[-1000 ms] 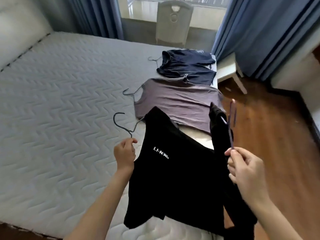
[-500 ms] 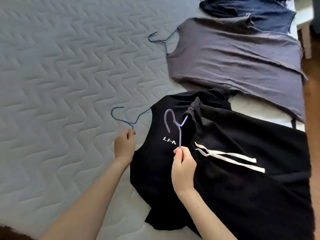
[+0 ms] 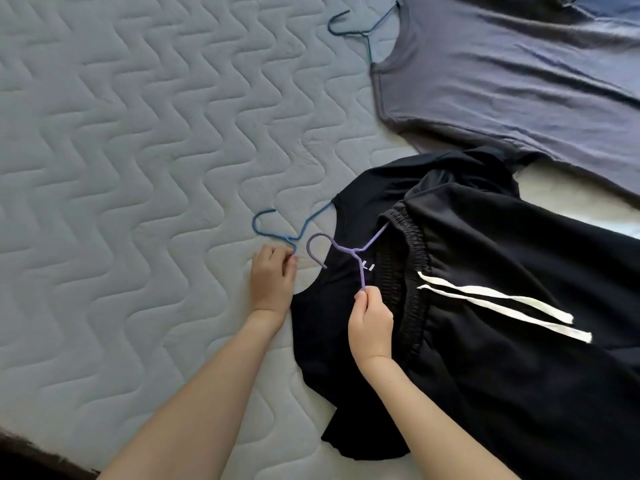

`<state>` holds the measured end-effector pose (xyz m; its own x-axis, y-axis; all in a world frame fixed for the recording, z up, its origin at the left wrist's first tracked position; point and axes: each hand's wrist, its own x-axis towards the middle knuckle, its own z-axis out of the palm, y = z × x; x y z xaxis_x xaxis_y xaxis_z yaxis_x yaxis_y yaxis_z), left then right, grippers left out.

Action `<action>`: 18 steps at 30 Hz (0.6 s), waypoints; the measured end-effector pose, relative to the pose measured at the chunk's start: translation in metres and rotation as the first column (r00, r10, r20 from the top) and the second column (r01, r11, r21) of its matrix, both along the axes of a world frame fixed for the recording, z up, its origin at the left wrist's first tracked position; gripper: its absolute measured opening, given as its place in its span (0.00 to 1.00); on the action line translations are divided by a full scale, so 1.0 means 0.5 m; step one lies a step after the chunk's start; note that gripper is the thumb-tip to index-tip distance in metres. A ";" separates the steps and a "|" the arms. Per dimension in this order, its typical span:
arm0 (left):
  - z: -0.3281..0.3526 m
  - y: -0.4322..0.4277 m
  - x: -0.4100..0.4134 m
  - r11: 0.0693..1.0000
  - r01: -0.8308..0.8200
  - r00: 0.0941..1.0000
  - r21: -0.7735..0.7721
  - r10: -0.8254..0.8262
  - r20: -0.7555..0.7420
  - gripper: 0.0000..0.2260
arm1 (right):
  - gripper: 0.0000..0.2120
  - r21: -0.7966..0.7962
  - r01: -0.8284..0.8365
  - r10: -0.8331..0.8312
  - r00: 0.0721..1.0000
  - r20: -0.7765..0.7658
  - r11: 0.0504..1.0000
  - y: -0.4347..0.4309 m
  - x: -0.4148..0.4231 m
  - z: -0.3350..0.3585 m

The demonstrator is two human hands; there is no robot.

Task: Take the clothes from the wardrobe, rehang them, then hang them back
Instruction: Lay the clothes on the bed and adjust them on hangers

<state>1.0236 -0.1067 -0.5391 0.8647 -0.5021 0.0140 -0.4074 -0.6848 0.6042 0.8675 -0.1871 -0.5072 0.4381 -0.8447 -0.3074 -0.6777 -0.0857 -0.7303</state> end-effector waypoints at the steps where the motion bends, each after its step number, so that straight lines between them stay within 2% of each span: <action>1: 0.013 -0.002 0.004 1.000 0.015 0.999 0.024 -0.013 -0.052 0.05 | 0.11 0.015 0.005 -0.005 1.000 0.024 1.000 -0.004 -0.003 0.016; 4: 0.060 -0.008 0.014 0.992 0.066 0.978 0.109 -0.042 -0.206 0.08 | 0.11 -0.002 0.053 -0.053 0.989 0.135 0.999 -0.017 -0.025 0.092; 7: 0.127 -0.003 0.012 0.988 0.081 0.952 0.131 -0.037 -0.305 0.12 | 0.11 -0.004 0.140 -0.134 0.959 0.249 0.990 -0.046 -0.080 0.200; 12: 0.327 0.028 -0.041 0.998 0.065 0.976 -0.005 -0.064 -0.210 0.13 | 0.13 0.098 0.261 -0.277 0.865 0.418 0.961 -0.099 -0.235 0.442; 18: 0.603 0.111 -0.204 0.969 0.156 0.978 -0.193 -0.179 -0.110 0.09 | 0.16 0.075 0.456 -0.418 0.724 0.549 0.887 -0.080 -0.470 0.754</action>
